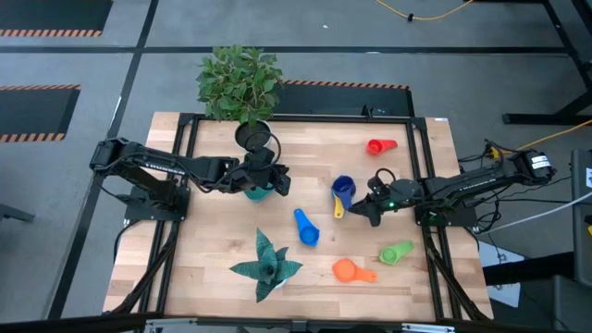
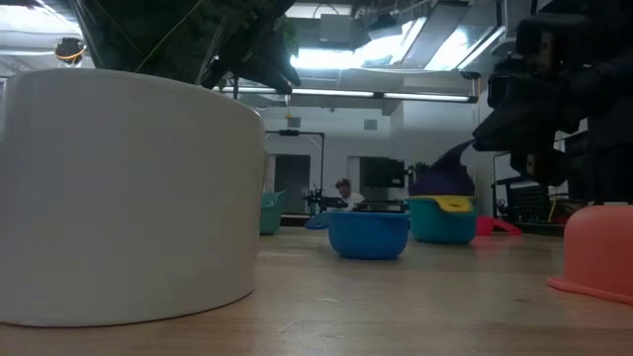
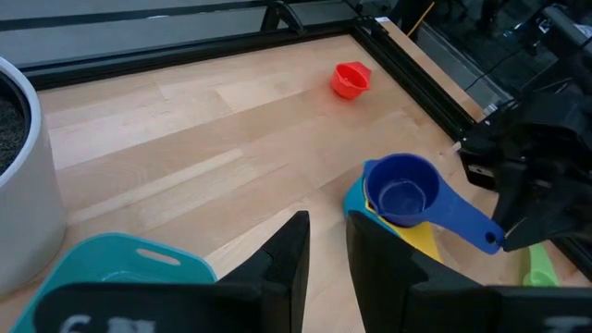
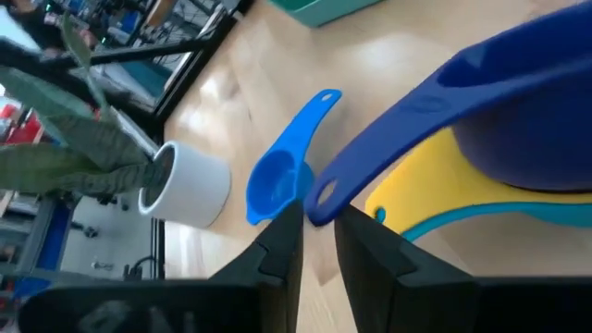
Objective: Nest measuring cups in basket
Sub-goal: Stack the dark blue measuring cup on top of the yellow measuring cup, then stack the orange measuring cup on top of the blue measuring cup
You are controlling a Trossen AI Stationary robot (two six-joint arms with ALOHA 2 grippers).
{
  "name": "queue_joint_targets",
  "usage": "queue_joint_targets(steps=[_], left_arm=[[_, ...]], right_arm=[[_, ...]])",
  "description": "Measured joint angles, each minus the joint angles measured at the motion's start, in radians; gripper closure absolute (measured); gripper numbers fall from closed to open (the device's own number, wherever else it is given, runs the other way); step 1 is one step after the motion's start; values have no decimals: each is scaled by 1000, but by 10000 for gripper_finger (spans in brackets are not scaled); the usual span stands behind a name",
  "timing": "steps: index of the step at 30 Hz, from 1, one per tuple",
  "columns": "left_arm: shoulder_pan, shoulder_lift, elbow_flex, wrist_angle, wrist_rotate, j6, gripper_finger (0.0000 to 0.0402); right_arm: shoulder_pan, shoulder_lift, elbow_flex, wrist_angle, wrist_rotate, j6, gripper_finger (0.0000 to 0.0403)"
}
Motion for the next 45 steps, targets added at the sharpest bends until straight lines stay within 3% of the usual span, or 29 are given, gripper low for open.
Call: queue_joint_targets(steps=[17,26,30,45], left_arm=[[0,0,0,0,0,0,333],[0,0,0,0,0,0,333],[0,0,0,0,0,0,333],[0,0,0,0,0,0,333]], right_arm=[[0,0,0,-8,6,-56,327],[1,0,0,-44,-30,-40,228],[1,0,0,-38,-46,-33,216],[9,0,0,-39,-269,-34,215]])
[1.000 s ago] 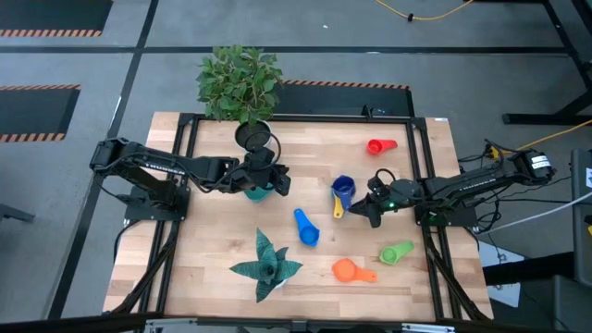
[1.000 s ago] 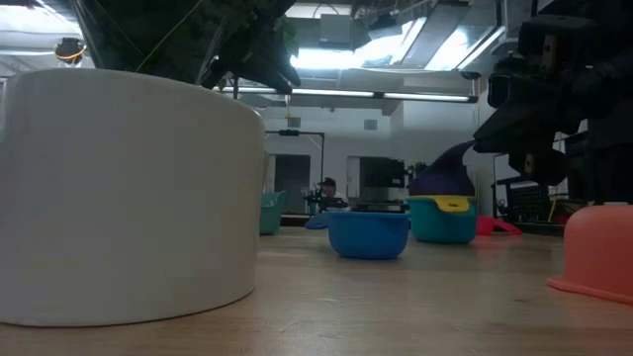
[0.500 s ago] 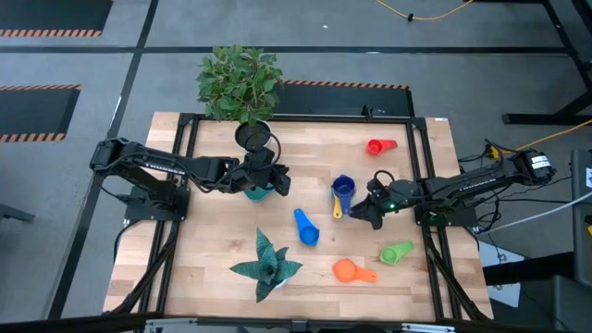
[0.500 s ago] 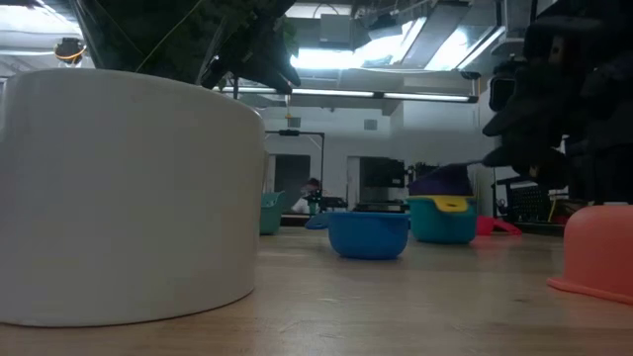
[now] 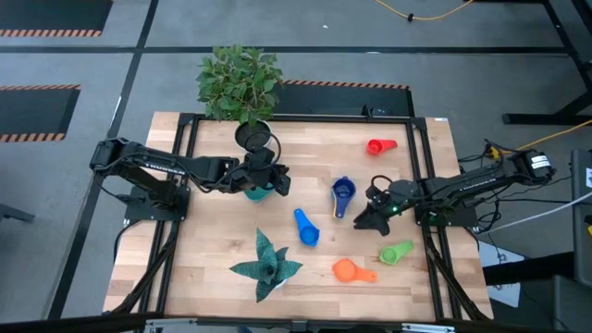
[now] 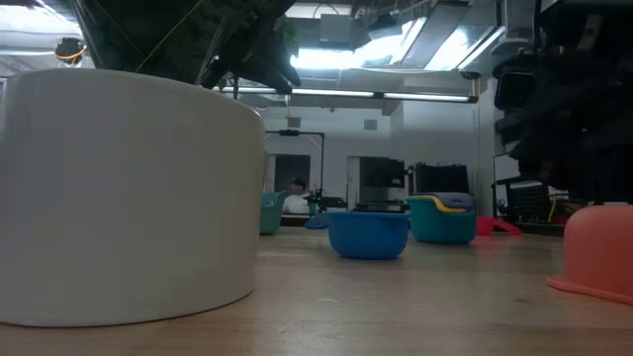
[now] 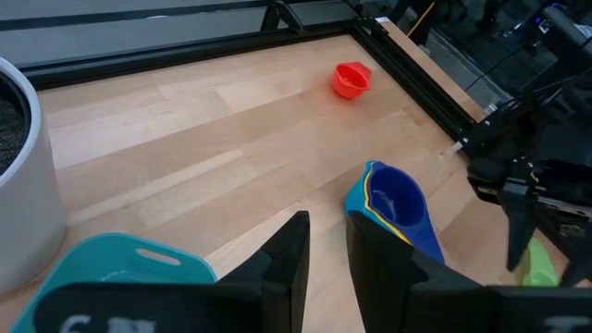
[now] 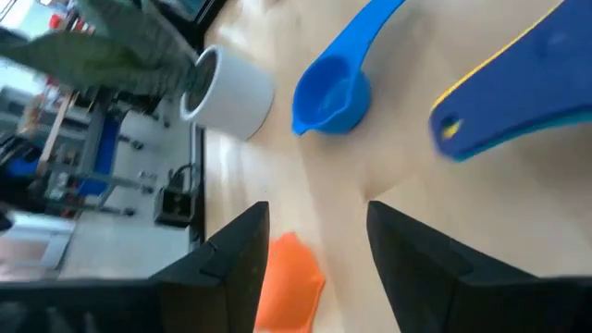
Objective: Nest measuring cups in basket
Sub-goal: Stack the orange measuring cup on top of the blue measuring cup
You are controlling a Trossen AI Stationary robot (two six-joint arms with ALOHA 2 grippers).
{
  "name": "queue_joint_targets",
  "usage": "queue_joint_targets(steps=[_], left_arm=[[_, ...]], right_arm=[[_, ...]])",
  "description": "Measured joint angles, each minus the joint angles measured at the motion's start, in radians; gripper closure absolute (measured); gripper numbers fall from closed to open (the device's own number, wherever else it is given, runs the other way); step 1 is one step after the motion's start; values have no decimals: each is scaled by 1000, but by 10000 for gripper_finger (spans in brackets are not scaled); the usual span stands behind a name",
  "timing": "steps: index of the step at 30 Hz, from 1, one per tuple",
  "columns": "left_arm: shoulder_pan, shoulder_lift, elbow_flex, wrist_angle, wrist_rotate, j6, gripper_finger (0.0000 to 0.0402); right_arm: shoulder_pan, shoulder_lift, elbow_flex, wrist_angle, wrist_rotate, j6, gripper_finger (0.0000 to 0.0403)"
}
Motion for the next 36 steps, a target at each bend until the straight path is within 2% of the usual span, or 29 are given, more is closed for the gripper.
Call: queue_joint_targets(steps=[7,12,19,26,33,36], left_arm=[[0,0,0,0,0,0,333],[0,0,0,0,0,0,333],[0,0,0,0,0,0,333],[0,0,0,0,-3,0,333],[2,0,0,0,-1,-1,333],[2,0,0,0,-1,-1,333]], right_arm=[[100,0,0,0,-114,-22,215],[196,0,0,0,-113,-16,215],[294,0,0,-1,-40,4,215],[380,0,0,1,-12,84,215],[404,1,44,-42,-13,46,215],[404,1,107,-158,-25,-13,221]])
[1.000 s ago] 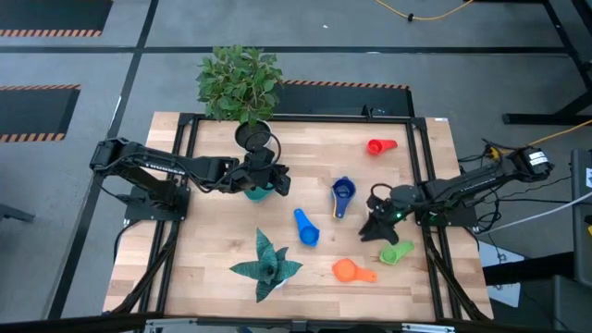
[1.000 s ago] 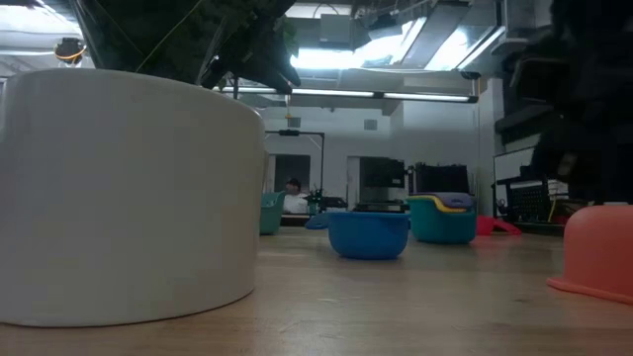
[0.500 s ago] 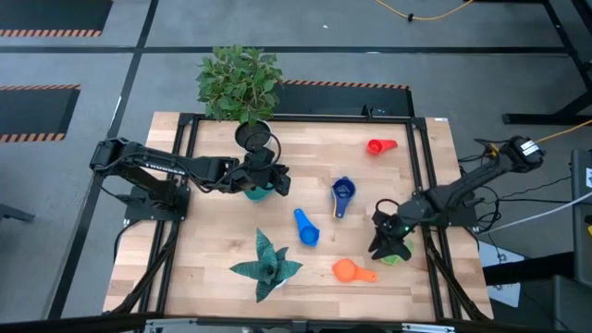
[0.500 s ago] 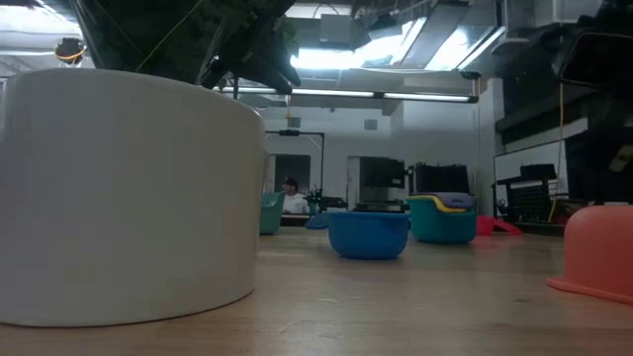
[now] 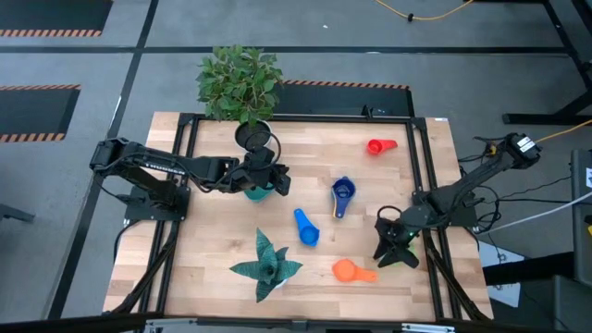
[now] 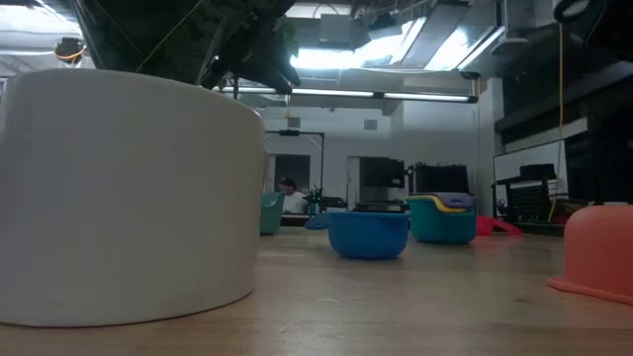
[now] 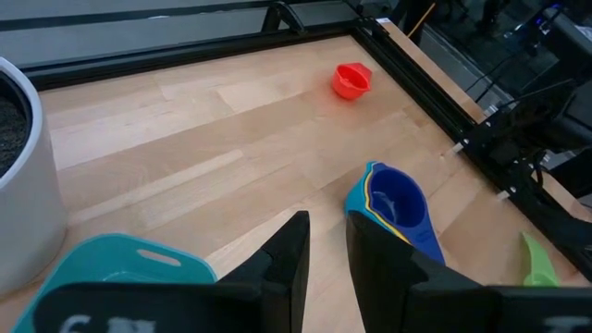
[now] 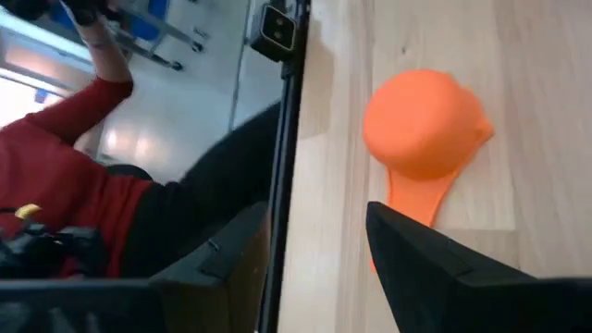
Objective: Nest measuring cups in basket
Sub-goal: Stack the orange measuring cup on top of the blue measuring cup
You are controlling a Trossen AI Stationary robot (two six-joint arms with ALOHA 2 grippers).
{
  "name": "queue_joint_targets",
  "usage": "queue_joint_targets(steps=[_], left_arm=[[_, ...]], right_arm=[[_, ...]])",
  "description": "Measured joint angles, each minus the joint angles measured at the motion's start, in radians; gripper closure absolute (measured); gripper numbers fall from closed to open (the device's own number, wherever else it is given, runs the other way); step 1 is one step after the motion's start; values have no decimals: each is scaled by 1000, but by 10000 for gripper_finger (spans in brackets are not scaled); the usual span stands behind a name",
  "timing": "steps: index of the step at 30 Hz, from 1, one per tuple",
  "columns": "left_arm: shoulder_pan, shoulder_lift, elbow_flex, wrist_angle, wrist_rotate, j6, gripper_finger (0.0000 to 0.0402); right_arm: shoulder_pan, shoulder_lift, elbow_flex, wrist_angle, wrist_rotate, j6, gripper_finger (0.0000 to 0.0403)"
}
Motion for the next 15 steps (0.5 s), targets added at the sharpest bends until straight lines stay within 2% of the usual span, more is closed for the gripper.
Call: queue_joint_targets(steps=[7,10,15], left_arm=[[0,0,0,0,1,0,333],[0,0,0,-1,3,0,333],[-2,0,0,-4,4,0,333]], right_arm=[[0,39,216,-415,74,-90,239],[3,77,277,-480,94,-87,239],[35,161,315,-484,137,-86,240]])
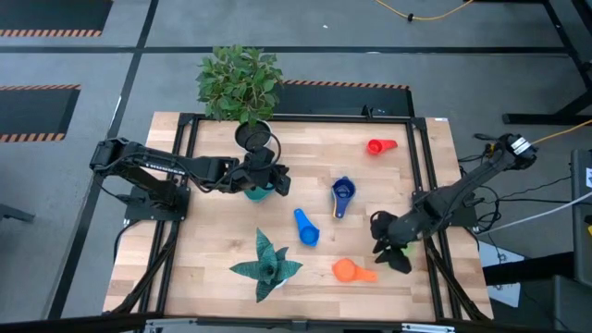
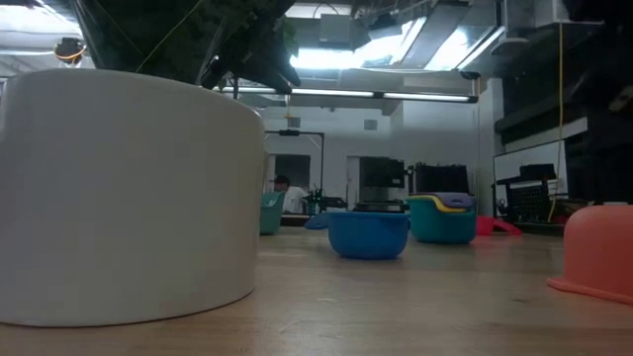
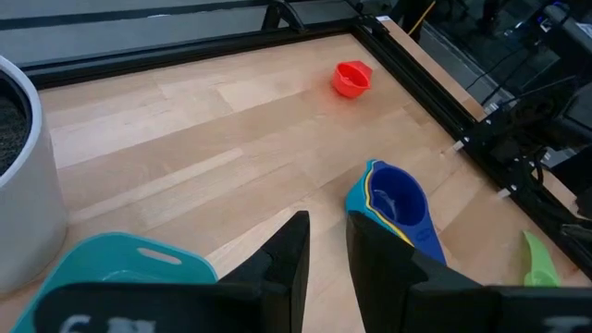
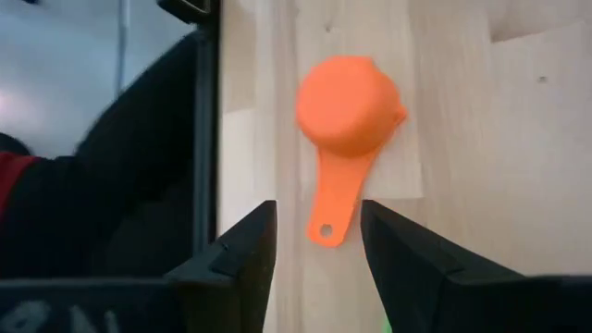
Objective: Nest measuring cups in basket
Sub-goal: Stack the orange measuring cup on top of the blue measuring cup
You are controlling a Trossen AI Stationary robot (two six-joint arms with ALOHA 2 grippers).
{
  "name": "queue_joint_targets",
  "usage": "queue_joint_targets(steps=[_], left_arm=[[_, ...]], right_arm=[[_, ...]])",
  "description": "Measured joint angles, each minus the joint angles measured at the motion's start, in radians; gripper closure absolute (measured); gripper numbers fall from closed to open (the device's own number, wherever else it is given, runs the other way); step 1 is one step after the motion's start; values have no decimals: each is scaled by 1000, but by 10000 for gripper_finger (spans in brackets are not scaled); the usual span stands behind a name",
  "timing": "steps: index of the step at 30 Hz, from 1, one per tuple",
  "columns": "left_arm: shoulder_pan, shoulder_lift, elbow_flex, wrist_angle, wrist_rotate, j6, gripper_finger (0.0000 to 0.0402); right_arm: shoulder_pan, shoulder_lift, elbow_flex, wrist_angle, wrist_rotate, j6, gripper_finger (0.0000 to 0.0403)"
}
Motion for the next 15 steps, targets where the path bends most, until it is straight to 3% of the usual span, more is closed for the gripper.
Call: queue_joint_targets(steps=[7,15], left_arm=[[-15,0,0,0,2,0,333],[-22,0,0,1,2,0,333]], right_arm=[[27,137,0,-4,25,51,240],[27,206,0,9,16,51,240]])
